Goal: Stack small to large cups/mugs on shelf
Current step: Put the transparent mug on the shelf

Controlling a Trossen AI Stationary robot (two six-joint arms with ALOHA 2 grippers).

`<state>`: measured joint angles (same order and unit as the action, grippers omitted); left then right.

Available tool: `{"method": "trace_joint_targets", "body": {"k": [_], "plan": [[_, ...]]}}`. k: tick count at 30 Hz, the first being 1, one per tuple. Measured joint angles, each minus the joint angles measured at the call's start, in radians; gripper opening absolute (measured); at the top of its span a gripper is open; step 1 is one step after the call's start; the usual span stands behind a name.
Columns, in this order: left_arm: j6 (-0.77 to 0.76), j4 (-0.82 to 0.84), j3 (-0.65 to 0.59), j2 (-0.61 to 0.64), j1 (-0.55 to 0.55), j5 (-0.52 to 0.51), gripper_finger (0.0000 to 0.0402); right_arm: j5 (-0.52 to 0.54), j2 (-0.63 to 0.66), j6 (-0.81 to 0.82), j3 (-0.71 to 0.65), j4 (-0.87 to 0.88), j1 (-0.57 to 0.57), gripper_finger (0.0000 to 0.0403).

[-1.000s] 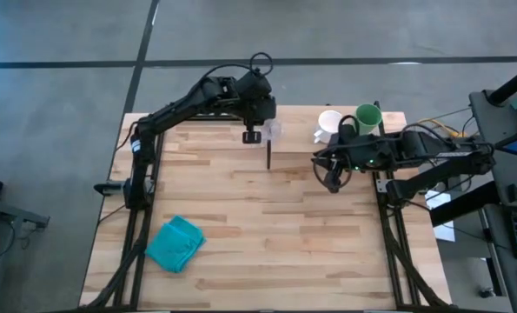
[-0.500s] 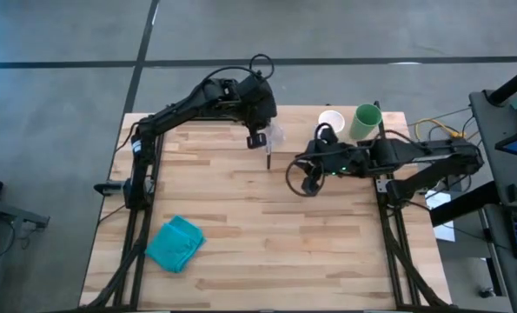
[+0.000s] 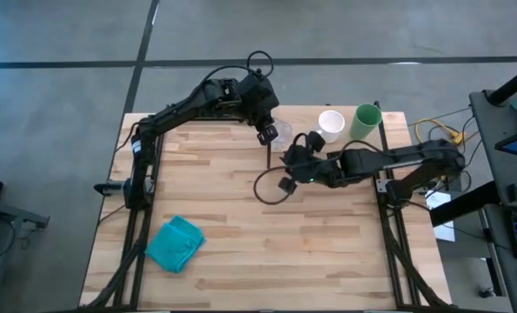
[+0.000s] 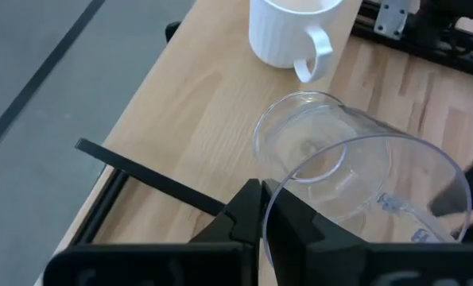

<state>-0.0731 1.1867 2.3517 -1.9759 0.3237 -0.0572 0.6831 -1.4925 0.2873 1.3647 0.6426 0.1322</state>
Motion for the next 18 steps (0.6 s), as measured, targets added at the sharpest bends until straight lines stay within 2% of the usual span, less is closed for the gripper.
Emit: {"method": "trace_joint_targets", "body": {"k": [10, 18], "plan": [[-0.004, -0.001, 0.000, 0.000, 0.000, 0.001, 0.0000, 0.062, -0.008, -0.004, 0.000, -0.013, 0.000, 0.0080], [-0.027, -0.002, 0.000, 0.000, 0.002, 0.001, 0.0000, 0.079, -0.017, -0.086, 0.000, -0.137, 0.000, 0.0079]]}}
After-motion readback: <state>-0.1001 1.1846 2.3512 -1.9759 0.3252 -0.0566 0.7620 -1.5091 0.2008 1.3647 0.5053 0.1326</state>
